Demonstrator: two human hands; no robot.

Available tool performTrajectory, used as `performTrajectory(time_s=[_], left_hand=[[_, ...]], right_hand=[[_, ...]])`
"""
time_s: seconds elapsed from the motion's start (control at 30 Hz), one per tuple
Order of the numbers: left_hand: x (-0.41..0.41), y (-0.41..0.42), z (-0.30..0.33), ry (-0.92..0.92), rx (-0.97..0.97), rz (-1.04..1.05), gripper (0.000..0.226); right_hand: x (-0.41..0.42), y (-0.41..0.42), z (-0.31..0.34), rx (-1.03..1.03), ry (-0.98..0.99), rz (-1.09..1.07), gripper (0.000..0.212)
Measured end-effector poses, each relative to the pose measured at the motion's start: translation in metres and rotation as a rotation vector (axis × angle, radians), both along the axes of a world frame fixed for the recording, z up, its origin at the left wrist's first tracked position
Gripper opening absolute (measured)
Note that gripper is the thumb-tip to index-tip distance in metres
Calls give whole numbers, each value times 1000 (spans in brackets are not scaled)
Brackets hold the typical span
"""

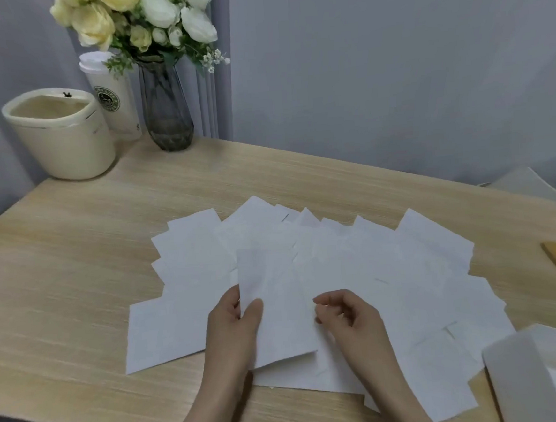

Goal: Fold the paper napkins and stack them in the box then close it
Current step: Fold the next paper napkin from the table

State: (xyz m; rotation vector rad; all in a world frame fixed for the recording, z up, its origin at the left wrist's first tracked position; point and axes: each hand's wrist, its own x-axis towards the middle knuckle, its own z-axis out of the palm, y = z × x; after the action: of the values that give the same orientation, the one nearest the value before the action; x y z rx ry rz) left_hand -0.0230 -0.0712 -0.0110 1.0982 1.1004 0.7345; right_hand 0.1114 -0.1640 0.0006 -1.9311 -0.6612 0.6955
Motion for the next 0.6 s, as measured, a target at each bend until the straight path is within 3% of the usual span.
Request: performTrajectory(time_s=[0.17, 0.6], left_hand=[[-2, 3, -5, -18, -32, 19, 30], [2, 1, -15, -9, -77, -21, 33]], right_hand=[[24, -8, -2, -93, -234, -64, 21], [35, 8, -10, -173, -153, 35, 31]])
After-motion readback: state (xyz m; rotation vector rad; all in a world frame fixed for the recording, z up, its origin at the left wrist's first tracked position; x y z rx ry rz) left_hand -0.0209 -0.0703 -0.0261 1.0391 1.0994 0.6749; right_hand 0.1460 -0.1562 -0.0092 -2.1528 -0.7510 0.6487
